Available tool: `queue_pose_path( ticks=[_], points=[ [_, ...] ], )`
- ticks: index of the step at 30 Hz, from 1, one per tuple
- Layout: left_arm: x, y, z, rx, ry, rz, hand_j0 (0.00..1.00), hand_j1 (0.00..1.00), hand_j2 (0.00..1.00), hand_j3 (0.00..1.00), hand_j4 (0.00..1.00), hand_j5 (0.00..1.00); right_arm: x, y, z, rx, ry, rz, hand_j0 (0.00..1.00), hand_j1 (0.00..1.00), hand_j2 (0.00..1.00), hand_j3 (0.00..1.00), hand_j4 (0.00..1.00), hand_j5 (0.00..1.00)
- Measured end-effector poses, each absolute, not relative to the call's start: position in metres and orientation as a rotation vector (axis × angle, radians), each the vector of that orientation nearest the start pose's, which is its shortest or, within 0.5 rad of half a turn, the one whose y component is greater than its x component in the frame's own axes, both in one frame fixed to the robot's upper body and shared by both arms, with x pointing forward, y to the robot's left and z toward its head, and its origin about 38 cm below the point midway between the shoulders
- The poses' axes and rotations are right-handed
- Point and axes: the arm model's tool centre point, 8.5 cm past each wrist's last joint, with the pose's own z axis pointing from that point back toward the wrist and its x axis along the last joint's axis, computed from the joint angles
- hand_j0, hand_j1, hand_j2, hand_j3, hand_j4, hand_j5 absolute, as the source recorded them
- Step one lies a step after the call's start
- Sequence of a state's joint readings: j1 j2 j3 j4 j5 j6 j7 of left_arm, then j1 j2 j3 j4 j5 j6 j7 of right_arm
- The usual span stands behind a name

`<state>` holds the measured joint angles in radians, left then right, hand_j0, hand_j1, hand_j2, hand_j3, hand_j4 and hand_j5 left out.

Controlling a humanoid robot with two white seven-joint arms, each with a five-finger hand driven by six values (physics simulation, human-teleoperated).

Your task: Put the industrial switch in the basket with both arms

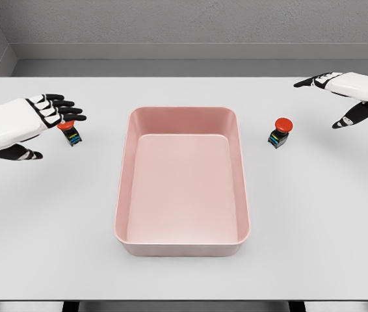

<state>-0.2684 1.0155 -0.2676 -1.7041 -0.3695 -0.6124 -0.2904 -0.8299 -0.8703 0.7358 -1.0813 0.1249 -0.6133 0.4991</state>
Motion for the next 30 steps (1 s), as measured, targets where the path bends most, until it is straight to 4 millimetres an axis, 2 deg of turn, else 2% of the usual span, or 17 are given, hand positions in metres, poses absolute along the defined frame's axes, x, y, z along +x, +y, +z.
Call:
queue_pose_path(
  ticks=[5, 6, 8, 10, 12, 15, 20, 24, 26, 30],
  points=[
    [0.368, 0.351, 0.257, 0.583, -1.638, -1.953, 1.0, 1.0, 1.0, 1.0, 1.0, 1.0, 0.478, -0.393, 0.239, -0.403, -1.379, 1.75, 1.0, 1.0, 1.0, 1.0, 1.0, 1.0],
    [0.372, 0.351, 0.267, 0.61, -1.657, -1.953, 1.0, 1.0, 1.0, 1.0, 1.0, 1.0, 0.478, -0.392, 0.239, -0.402, -1.378, 1.756, 1.0, 1.0, 1.0, 1.0, 1.0, 1.0],
    [0.375, 0.35, 0.269, 0.62, -1.664, -1.949, 1.0, 1.0, 1.0, 1.0, 1.0, 1.0, 0.477, -0.39, 0.239, -0.397, -1.374, 1.765, 1.0, 1.0, 1.0, 1.0, 1.0, 1.0],
    [0.389, 0.34, 0.292, 0.677, -1.705, -1.97, 1.0, 1.0, 1.0, 1.0, 1.0, 1.0, 0.477, -0.391, 0.241, -0.401, -1.37, 1.77, 1.0, 1.0, 1.0, 1.0, 1.0, 1.0],
    [0.391, 0.334, 0.275, 0.625, -1.675, -1.995, 1.0, 1.0, 1.0, 1.0, 1.0, 1.0, 0.477, -0.391, 0.24, -0.401, -1.364, 1.775, 1.0, 1.0, 1.0, 1.0, 1.0, 1.0],
    [0.394, 0.326, 0.263, 0.593, -1.638, -2.032, 1.0, 1.0, 1.0, 1.0, 1.0, 1.0, 0.476, -0.391, 0.241, -0.401, -1.363, 1.782, 1.0, 1.0, 1.0, 1.0, 1.0, 1.0],
    [0.413, 0.325, 0.27, 0.648, -1.614, -2.044, 1.0, 1.0, 1.0, 1.0, 1.0, 1.0, 0.474, -0.377, 0.241, -0.381, -1.378, 1.819, 1.0, 1.0, 1.0, 1.0, 1.0, 1.0],
    [0.421, 0.333, 0.245, 0.617, -1.532, -2.043, 1.0, 1.0, 1.0, 1.0, 1.0, 1.0, 0.473, -0.364, 0.238, -0.354, -1.392, 1.849, 1.0, 1.0, 1.0, 1.0, 1.0, 1.0],
    [0.426, 0.335, 0.248, 0.64, -1.518, -2.044, 1.0, 1.0, 1.0, 1.0, 1.0, 1.0, 0.473, -0.357, 0.236, -0.341, -1.392, 1.865, 1.0, 1.0, 1.0, 1.0, 1.0, 1.0],
    [0.435, 0.338, 0.241, 0.66, -1.483, -2.043, 1.0, 1.0, 1.0, 1.0, 1.0, 1.0, 0.475, -0.349, 0.236, -0.332, -1.391, 1.891, 1.0, 1.0, 1.0, 1.0, 1.0, 1.0]
  ],
)
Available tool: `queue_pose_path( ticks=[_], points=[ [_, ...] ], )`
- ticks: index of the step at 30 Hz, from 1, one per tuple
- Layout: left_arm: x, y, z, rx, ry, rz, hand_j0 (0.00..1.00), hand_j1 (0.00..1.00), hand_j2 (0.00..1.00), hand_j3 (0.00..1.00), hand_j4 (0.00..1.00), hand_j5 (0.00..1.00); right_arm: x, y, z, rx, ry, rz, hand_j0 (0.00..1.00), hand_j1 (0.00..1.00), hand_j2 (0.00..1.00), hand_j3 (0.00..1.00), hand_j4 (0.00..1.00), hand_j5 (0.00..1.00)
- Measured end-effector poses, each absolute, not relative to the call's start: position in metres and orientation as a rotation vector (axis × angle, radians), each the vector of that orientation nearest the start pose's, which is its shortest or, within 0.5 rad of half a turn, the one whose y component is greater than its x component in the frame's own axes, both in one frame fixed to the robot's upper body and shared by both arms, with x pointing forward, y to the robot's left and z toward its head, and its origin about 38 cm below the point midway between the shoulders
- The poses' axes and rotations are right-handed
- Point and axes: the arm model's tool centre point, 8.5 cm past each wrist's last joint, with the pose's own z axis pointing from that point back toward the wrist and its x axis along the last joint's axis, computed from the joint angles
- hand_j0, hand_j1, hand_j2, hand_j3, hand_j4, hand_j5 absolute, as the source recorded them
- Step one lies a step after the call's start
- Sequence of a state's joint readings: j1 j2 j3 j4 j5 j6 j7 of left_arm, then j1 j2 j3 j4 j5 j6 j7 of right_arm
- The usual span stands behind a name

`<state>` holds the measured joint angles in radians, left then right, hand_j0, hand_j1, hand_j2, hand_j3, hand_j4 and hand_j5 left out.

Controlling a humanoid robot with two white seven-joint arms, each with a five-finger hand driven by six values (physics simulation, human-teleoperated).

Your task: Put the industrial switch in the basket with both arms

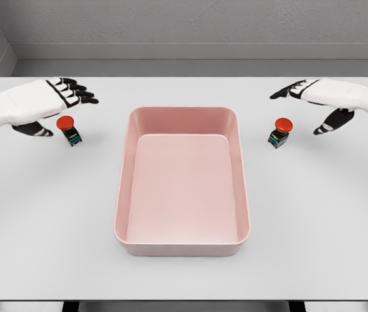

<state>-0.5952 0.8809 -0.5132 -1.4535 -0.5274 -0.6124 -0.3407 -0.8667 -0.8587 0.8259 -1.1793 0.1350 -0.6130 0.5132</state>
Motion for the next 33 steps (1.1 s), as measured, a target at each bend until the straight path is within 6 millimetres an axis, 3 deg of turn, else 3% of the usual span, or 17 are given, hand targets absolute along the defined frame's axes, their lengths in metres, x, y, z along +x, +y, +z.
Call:
queue_pose_path(
  ticks=[10, 14, 25, 33],
  points=[
    [0.449, 0.337, 0.215, 0.656, -1.411, -2.043, 1.0, 1.0, 1.0, 1.0, 1.0, 1.0, 0.478, -0.329, 0.223, -0.332, -1.355, 1.971, 1.0, 1.0, 1.0, 1.0, 1.0, 1.0],
    [0.452, 0.334, 0.203, 0.632, -1.394, -2.04, 1.0, 1.0, 1.0, 1.0, 1.0, 1.0, 0.479, -0.324, 0.219, -0.331, -1.344, 1.989, 0.95, 0.95, 0.95, 0.95, 0.95, 0.95],
    [0.462, 0.34, 0.201, 0.642, -1.374, -2.013, 1.0, 1.0, 1.0, 1.0, 1.0, 1.0, 0.479, -0.317, 0.213, -0.316, -1.329, 2.01, 0.86, 0.86, 0.86, 0.86, 0.86, 0.86],
    [0.465, 0.343, 0.189, 0.632, -1.34, -2.006, 1.0, 1.0, 1.0, 1.0, 1.0, 1.0, 0.481, -0.312, 0.204, -0.301, -1.315, 2.019, 0.87, 0.87, 0.87, 0.87, 0.87, 0.87]
  ],
)
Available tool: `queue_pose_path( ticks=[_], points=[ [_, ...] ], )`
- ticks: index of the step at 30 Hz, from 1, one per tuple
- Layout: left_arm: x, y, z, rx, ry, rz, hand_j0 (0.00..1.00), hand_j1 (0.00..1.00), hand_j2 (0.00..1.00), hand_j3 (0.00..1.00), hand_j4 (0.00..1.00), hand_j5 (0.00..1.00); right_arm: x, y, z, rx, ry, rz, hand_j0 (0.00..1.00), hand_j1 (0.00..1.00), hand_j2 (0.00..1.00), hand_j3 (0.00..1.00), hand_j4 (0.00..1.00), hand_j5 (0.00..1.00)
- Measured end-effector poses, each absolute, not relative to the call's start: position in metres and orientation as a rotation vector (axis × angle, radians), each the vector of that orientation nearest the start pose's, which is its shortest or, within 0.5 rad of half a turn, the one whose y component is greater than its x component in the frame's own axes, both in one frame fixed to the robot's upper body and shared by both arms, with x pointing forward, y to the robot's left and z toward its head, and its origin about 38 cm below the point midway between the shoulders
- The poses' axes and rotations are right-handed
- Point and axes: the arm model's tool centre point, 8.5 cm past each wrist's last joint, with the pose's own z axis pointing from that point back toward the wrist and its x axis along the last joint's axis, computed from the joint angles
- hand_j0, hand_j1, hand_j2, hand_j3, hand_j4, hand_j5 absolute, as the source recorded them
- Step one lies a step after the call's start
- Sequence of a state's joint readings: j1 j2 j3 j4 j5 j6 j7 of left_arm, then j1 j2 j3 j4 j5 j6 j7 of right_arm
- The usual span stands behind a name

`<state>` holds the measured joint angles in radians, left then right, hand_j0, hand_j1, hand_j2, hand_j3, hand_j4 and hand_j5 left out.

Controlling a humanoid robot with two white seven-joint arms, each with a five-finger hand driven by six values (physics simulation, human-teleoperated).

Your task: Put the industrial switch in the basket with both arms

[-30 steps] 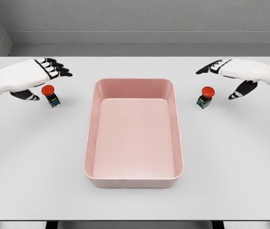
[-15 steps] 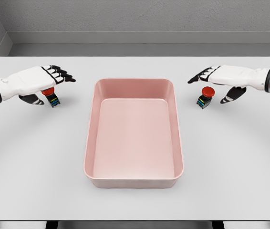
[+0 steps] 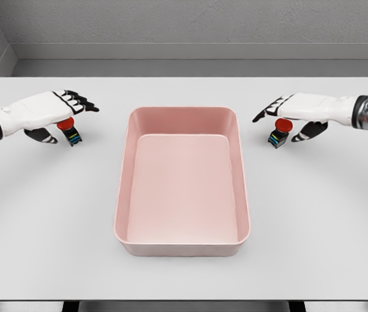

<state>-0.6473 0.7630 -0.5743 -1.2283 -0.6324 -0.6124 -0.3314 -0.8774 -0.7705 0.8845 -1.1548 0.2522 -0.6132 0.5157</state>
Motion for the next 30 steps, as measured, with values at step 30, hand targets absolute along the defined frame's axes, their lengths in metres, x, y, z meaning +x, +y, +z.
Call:
queue_pose_path(
  ticks=[30],
  points=[
    [0.475, 0.347, 0.178, 0.676, -1.257, -2.035, 1.0, 1.0, 1.0, 1.0, 1.0, 1.0, 0.496, -0.314, 0.186, -0.331, -1.241, 2.009, 0.86, 0.86, 0.86, 0.86, 0.86, 0.86]
  ],
)
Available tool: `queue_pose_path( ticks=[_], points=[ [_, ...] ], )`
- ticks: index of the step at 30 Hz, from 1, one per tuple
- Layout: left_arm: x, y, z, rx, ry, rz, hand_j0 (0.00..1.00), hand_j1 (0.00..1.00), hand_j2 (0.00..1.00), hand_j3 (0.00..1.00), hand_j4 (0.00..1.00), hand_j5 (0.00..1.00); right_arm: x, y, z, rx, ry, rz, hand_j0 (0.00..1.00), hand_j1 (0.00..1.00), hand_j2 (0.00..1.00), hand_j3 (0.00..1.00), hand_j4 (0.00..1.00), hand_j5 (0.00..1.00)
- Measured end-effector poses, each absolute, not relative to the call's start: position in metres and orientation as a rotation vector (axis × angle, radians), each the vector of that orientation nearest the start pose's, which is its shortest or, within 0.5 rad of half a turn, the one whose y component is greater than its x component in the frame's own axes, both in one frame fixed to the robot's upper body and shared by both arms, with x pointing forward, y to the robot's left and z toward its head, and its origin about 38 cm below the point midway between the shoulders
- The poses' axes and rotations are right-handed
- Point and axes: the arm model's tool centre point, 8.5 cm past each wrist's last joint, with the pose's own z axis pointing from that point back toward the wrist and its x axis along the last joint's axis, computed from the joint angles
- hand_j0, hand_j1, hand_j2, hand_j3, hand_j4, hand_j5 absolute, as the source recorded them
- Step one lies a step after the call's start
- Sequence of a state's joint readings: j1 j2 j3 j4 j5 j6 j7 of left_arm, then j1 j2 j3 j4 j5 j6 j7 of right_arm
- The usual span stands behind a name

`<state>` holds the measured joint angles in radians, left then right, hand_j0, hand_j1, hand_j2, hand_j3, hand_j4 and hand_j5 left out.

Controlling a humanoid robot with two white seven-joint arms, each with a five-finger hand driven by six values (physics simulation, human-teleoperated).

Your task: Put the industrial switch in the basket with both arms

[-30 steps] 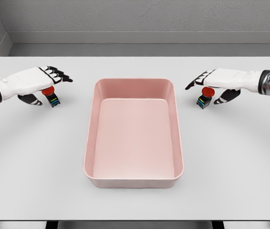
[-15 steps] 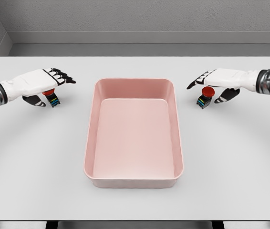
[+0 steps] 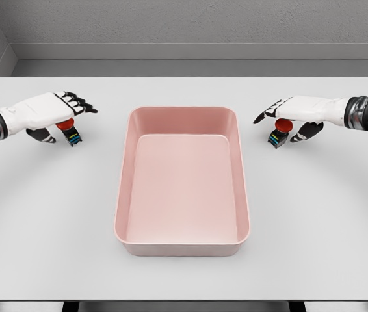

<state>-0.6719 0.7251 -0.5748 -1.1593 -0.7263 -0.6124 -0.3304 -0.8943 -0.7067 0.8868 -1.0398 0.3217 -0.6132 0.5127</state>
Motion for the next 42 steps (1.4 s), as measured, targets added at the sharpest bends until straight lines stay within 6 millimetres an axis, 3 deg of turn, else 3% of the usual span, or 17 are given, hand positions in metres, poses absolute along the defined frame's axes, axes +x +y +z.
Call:
queue_pose_path(
  ticks=[8, 15, 21, 26, 35, 42],
  points=[
    [0.477, 0.347, 0.177, 0.679, -1.256, -2.028, 1.0, 1.0, 1.0, 1.0, 1.0, 1.0, 0.496, -0.317, 0.183, -0.331, -1.227, 2.006, 0.73, 0.73, 0.73, 0.73, 0.73, 0.73],
    [0.477, 0.346, 0.176, 0.676, -1.259, -2.027, 0.66, 0.66, 0.66, 0.66, 0.66, 0.66, 0.496, -0.317, 0.183, -0.331, -1.225, 2.007, 0.66, 0.66, 0.66, 0.66, 0.66, 0.66],
    [0.477, 0.348, 0.177, 0.679, -1.26, -2.024, 0.54, 0.54, 0.54, 0.54, 0.54, 0.54, 0.496, -0.317, 0.182, -0.329, -1.222, 2.008, 0.56, 0.56, 0.56, 0.56, 0.56, 0.56],
    [0.477, 0.35, 0.179, 0.685, -1.273, -2.013, 0.4, 0.4, 0.4, 0.4, 0.4, 0.4, 0.496, -0.316, 0.182, -0.328, -1.223, 2.006, 0.55, 0.55, 0.55, 0.55, 0.55, 0.55],
    [0.477, 0.35, 0.184, 0.676, -1.311, -1.982, 0.39, 0.39, 0.39, 0.39, 0.39, 0.39, 0.497, -0.317, 0.183, -0.331, -1.225, 2.004, 0.53, 0.53, 0.53, 0.53, 0.53, 0.53],
    [0.47, 0.342, 0.215, 0.68, -1.422, -1.976, 0.39, 0.39, 0.39, 0.39, 0.39, 0.39, 0.501, -0.319, 0.198, -0.361, -1.246, 2.0, 0.53, 0.53, 0.53, 0.53, 0.53, 0.53]
  ],
)
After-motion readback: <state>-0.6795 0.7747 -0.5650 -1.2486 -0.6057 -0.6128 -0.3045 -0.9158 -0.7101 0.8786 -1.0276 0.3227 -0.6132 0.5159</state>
